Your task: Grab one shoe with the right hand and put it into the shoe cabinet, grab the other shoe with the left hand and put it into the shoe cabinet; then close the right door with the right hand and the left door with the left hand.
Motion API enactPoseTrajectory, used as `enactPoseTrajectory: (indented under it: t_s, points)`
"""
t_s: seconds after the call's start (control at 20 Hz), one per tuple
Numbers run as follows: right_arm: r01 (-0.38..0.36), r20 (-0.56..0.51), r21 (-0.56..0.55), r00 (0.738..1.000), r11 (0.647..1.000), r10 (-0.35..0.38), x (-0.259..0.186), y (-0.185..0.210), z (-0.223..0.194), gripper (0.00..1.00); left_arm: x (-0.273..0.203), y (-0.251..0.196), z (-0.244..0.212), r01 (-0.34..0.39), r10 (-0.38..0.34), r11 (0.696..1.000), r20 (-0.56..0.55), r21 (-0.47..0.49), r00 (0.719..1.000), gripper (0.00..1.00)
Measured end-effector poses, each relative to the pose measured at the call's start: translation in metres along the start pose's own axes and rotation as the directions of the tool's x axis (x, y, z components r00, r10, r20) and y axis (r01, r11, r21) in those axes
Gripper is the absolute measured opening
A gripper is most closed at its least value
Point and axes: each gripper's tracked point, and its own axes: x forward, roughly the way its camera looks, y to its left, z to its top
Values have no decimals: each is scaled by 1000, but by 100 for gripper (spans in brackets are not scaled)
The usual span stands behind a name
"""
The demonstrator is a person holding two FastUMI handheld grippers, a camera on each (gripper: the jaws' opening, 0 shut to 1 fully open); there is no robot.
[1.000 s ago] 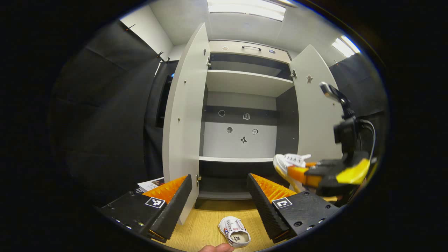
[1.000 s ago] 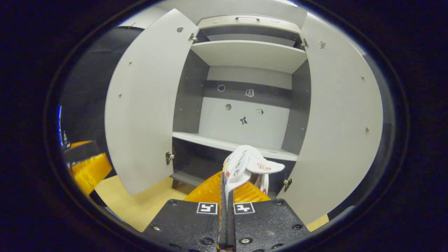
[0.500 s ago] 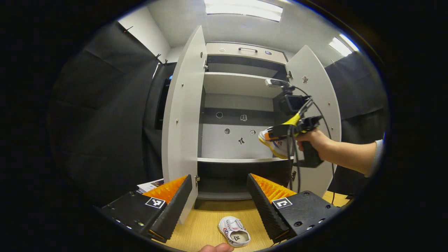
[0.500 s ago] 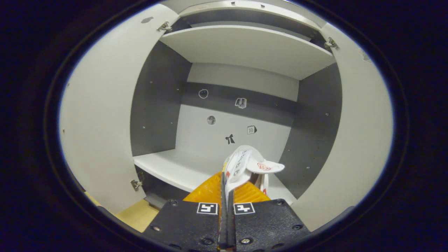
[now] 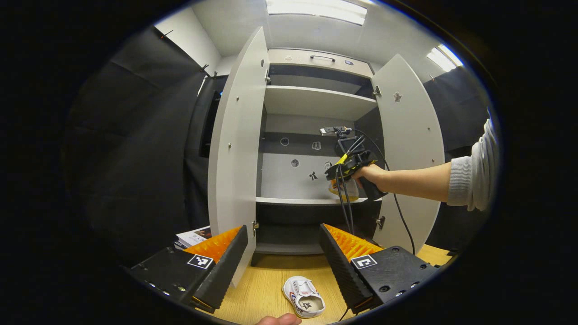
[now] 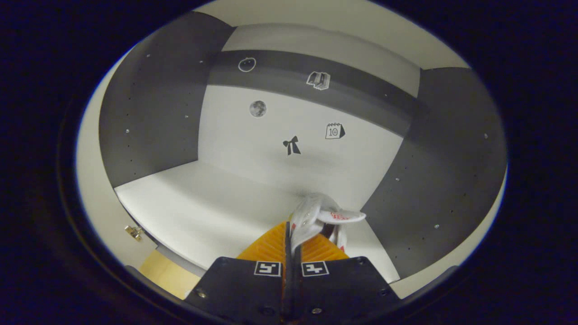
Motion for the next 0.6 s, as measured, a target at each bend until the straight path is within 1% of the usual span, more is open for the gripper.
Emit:
enactPoseTrajectory:
  t_s: [0.05,0.1,0.15,0.2,0.25,0.3,0.35,0.4,0.45,0.5,0.55,0.6]
  points:
    - [-7,-9,-17,1000,1000,7,3,2,0,4,1,3,-3,-5,5,1000,-10,-5,1000,95]
    - [-7,-25,-29,1000,1000,6,4,3,-2,4,2,5,-6,-8,8,1000,-18,-10,1000,95]
    - [4,-30,-48,1000,999,-6,5,1,0,5,4,7,-7,-13,13,1000,-22,-13,1000,95]
    - [15,-34,-54,999,998,-17,8,0,1,14,5,11,-8,-21,20,1000,-27,-13,999,95]
    - [24,-33,-54,999,998,-25,7,-1,0,18,7,14,-8,-26,26,1000,-27,-10,999,95]
    - [34,-33,-52,999,998,-36,4,-4,0,32,9,15,-8,-30,30,1000,-25,-8,999,95]
    - [33,-30,-52,999,998,-35,2,-3,1,38,10,17,-8,-34,34,999,-23,-5,999,95]
    - [29,-15,-49,999,998,-29,-3,-1,5,41,10,17,-8,-36,36,999,-20,-4,999,95]
    - [18,3,-49,1000,999,-18,-8,2,10,41,10,17,-8,-36,35,999,-18,-4,999,95]
    - [20,18,-52,1000,998,-19,-14,4,15,45,11,17,-8,-34,34,999,-18,-4,999,95]
    - [21,27,-55,999,998,-20,-19,3,17,54,13,16,-9,-34,34,999,-19,-4,999,95]
    - [13,40,-43,999,999,-11,-27,6,20,53,13,15,-8,-30,30,1000,-17,-4,999,95]
